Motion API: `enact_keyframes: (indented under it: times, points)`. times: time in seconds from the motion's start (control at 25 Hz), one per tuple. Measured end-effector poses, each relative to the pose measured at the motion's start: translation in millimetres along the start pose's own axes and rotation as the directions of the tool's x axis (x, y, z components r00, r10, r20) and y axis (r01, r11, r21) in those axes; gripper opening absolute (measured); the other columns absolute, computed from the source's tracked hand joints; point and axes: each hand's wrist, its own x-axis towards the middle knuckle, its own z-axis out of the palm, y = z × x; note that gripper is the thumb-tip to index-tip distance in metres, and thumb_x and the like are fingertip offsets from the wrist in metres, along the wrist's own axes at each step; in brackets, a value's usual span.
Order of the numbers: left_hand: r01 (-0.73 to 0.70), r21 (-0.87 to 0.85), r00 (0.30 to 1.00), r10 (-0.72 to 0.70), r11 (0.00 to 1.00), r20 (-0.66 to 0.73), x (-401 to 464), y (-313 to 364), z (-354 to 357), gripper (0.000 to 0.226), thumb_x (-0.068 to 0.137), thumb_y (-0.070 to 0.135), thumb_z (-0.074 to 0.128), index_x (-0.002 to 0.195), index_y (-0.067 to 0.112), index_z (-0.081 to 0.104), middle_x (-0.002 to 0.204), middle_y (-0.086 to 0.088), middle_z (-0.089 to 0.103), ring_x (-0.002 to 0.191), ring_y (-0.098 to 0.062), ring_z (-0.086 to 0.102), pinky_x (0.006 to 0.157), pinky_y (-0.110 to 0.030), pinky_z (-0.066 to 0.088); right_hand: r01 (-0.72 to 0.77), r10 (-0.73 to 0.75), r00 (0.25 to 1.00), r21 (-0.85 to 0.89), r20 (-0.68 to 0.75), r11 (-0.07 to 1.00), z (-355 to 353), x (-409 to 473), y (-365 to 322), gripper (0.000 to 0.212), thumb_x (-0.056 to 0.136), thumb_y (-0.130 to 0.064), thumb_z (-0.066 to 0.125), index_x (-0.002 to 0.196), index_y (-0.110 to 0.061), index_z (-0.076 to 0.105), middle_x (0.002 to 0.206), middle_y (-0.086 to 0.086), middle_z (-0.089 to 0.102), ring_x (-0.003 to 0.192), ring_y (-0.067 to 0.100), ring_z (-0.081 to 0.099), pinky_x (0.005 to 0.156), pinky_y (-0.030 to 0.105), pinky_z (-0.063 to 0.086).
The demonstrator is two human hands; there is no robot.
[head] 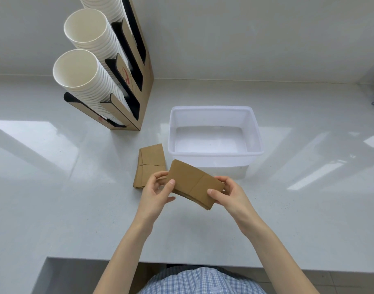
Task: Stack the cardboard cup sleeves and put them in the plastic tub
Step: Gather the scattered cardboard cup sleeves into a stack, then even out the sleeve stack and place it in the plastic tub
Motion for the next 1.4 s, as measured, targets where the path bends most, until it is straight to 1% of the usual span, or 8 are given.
enact_keyframes:
  times: [0.16, 0.28, 0.48, 0.72, 0.88, 1.04, 1.16, 1.4]
  points:
    - [-0.058, 0.227, 0.996, 0.04, 0.972, 0.08, -0.2, -8.8, 8.5, 0.021, 0.085, 0.011, 0.055, 0.087, 0.032, 0.049, 0.092, 0.009, 0.058, 0.085, -0.006, 0.057, 0.076, -0.021, 0.048, 0.152, -0.177, 0.981, -0.245, -0.082, 0.958, -11.8, -1.2, -0.5, 0.026, 0.082, -0.009, 0.058, 0.098, -0.027, 0.052, 0.097, -0.01, 0.06, 0.092, 0.013, 0.057, 0.067, 0.013, 0.046]
    - [-0.128, 0.394, 0.988, 0.082, 0.91, 0.131, 1.6, -22.0, 19.8, 0.018, 0.084, 0.009, 0.054, 0.093, 0.023, 0.048, 0.091, 0.012, 0.058, 0.088, -0.004, 0.057, 0.065, -0.006, 0.045, 0.206, -0.255, 0.962, -0.352, -0.099, 0.913, -19.5, -4.3, 10.4, 0.028, 0.082, -0.003, 0.056, 0.097, -0.027, 0.05, 0.094, -0.01, 0.059, 0.091, 0.012, 0.056, 0.073, 0.012, 0.043]
    - [-0.215, 0.555, 0.972, 0.118, 0.804, 0.205, 2.4, -41.5, 26.6, 0.038, 0.083, 0.008, 0.056, 0.119, 0.011, 0.044, 0.102, 0.009, 0.05, 0.097, -0.01, 0.048, 0.074, -0.013, 0.032, 0.212, -0.293, 0.953, -0.519, -0.079, 0.828, -21.5, -1.4, 36.6, 0.034, 0.082, -0.001, 0.054, 0.112, -0.017, 0.052, 0.107, -0.004, 0.056, 0.095, 0.011, 0.052, 0.08, 0.014, 0.039]
    - [-0.255, 0.641, 0.965, 0.149, 0.724, 0.215, 6.5, -51.8, 22.2, 0.029, 0.08, 0.014, 0.061, 0.08, 0.033, 0.038, 0.077, 0.02, 0.046, 0.087, -0.017, 0.048, 0.064, -0.018, 0.027, 0.224, -0.301, 0.953, -0.575, -0.042, 0.787, -21.4, -1.4, 44.9, 0.043, 0.082, -0.002, 0.055, 0.122, -0.017, 0.046, 0.11, -0.008, 0.048, 0.098, 0.01, 0.048, 0.088, 0.024, 0.042]
    - [-0.238, 0.626, 0.969, 0.136, 0.743, 0.207, 5.0, -48.6, 23.2, 0.031, 0.081, 0.014, 0.059, 0.073, 0.034, 0.036, 0.073, 0.02, 0.045, 0.084, -0.017, 0.05, 0.063, -0.02, 0.028, 0.211, -0.287, 0.956, -0.548, -0.057, 0.81, -20.1, -2.2, 42.4, 0.041, 0.082, -0.001, 0.054, 0.118, -0.02, 0.047, 0.109, -0.001, 0.056, 0.092, 0.02, 0.055, 0.088, 0.034, 0.048]
    - [-0.218, 0.549, 0.974, 0.145, 0.806, 0.174, 2.3, -30.8, 22.3, 0.017, 0.083, 0.015, 0.055, 0.094, 0.026, 0.048, 0.086, 0.013, 0.055, 0.085, -0.011, 0.052, 0.067, -0.002, 0.036, 0.212, -0.267, 0.962, -0.454, -0.06, 0.865, -17.0, -2.4, 28.9, 0.041, 0.081, -0.002, 0.054, 0.107, -0.031, 0.042, 0.104, -0.002, 0.059, 0.088, 0.017, 0.055, 0.075, 0.017, 0.045]
    - [-0.153, 0.415, 0.986, 0.11, 0.897, 0.126, 2.0, -9.9, 18.5, 0.016, 0.085, 0.016, 0.053, 0.091, 0.03, 0.051, 0.094, 0.009, 0.06, 0.088, -0.005, 0.054, 0.074, -0.009, 0.041, 0.178, -0.206, 0.977, -0.345, -0.047, 0.921, -10.9, -2.9, 13.9, 0.038, 0.082, -0.006, 0.056, 0.106, -0.032, 0.041, 0.095, -0.008, 0.057, 0.076, 0.013, 0.057, 0.061, 0.006, 0.045]
    - [-0.06, 0.173, 0.998, 0.065, 0.983, -0.02, 12.2, 14.5, -6.0, 0.01, 0.088, 0.018, 0.051, 0.094, 0.026, 0.054, 0.095, 0.006, 0.061, 0.085, -0.007, 0.055, 0.072, -0.017, 0.044, 0.14, -0.12, 0.988, -0.235, 0.096, 0.962, 16.0, 3.1, -13.0, 0.027, 0.085, -0.022, 0.056, 0.112, -0.023, 0.049, 0.102, -0.003, 0.062, 0.089, 0.022, 0.062, 0.077, 0.026, 0.049]
